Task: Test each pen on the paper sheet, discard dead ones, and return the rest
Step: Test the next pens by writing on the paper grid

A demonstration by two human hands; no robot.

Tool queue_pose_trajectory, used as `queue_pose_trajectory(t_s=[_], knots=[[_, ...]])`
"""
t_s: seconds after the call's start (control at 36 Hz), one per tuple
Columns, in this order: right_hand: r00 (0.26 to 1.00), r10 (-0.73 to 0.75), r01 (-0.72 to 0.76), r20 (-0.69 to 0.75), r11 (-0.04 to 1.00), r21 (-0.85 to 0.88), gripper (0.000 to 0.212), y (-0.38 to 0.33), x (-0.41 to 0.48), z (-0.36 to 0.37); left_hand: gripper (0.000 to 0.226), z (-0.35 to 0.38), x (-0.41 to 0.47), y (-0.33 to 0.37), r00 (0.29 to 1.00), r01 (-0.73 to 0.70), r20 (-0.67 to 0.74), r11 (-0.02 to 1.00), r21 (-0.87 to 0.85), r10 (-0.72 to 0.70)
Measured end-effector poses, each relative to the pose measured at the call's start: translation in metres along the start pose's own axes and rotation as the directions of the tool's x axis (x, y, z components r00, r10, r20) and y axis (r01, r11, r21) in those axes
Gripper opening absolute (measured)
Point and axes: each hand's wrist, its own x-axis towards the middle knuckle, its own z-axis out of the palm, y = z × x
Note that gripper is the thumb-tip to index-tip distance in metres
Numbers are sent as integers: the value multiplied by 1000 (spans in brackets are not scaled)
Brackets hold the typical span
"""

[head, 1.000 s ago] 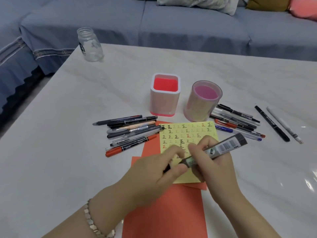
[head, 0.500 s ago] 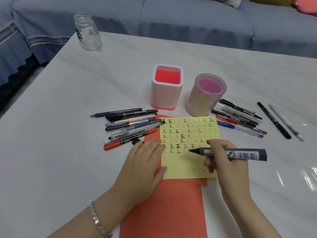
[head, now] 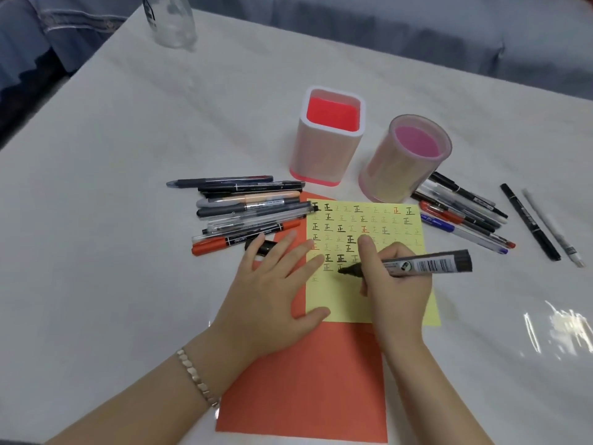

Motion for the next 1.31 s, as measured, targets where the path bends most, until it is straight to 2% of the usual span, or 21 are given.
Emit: queue_pose_trajectory(t_s=[0.14, 0.28, 0.47, 0.94, 1.14, 1.31], knots=[[1000, -6, 6, 2, 999, -53, 31, 16, -5, 15, 64, 1, 0, 0, 1000, 4, -15, 1000, -1, -4], [996, -90, 87, -17, 991, -105, 31, 22, -9, 17, 65, 2, 0, 0, 1000, 4, -21, 1000, -7, -4], [994, -110, 108, -9, 985, -132, 31, 26, -7, 17, 66, 1, -1, 1, 1000, 22, -5, 1000, -21, -22], [995, -102, 102, 5, 985, -140, 33, 27, -7, 17, 67, 0, 0, 1, 1000, 31, -1, 999, -19, -31], [993, -109, 100, -54, 984, -149, 32, 25, -7, 16, 68, 0, 1, 2, 999, 33, 1, 999, -17, -33], [995, -92, 85, -43, 987, -139, 31, 25, -6, 16, 68, 1, 1, 1, 999, 31, -7, 999, -15, -31]])
